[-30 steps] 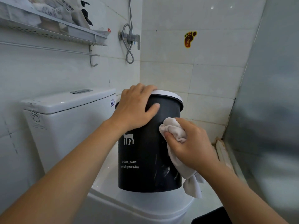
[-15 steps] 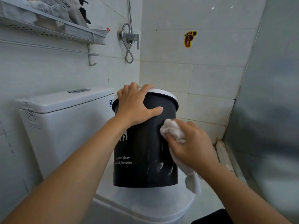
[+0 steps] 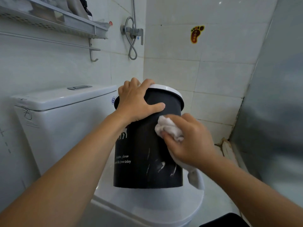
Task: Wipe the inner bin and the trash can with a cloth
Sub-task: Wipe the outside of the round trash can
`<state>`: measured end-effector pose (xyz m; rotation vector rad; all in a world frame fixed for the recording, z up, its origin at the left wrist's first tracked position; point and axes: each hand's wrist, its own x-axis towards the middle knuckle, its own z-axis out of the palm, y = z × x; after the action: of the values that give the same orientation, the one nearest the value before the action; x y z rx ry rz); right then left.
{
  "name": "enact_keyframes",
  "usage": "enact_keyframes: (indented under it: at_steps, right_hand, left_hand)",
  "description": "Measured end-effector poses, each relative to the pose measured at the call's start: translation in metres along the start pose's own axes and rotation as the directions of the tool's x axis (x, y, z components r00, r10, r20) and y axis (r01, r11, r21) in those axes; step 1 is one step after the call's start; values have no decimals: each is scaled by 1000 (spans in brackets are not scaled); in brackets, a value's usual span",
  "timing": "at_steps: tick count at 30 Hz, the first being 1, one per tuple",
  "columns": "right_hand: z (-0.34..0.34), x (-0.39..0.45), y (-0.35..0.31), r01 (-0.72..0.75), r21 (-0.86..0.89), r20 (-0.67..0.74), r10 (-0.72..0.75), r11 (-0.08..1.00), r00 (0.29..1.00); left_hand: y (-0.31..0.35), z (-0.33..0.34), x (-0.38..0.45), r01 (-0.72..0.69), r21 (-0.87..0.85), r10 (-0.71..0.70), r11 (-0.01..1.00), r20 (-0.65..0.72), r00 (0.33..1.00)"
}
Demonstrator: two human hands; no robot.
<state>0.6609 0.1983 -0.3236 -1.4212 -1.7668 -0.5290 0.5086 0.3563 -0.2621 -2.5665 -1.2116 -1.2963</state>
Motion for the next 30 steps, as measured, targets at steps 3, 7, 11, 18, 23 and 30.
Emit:
enact_keyframes:
  at_steps: [3,7,11,18,23,30]
  right_hand:
    - [3,10,3,-23,23,4,23,999,1000]
    - [-10,-26,-16,164,141,277,-198,976,940]
    - [-16,-29,-17,195,110,310,-220,975,925]
    - [-11,-8,-18,152,63,214,-162,986,963]
    - [-19,-30,-32,297,116,417,-318,948,851]
    - [-10,-1,-11,82,29,163,-86,996,983]
  left_hand:
    - [-5,2,3,27,51,-26,998,-18,1000]
    - [-9,4,6,37,74,-36,997,-18,999]
    - [-6,3,5,17,73,-17,997,0,1000]
    - [-3,2,4,21,93,-21,995,-1,1000]
    - [0,1,4,7,68,-8,998,20,1000]
    - [0,0,2,30,100,-31,995,11,999]
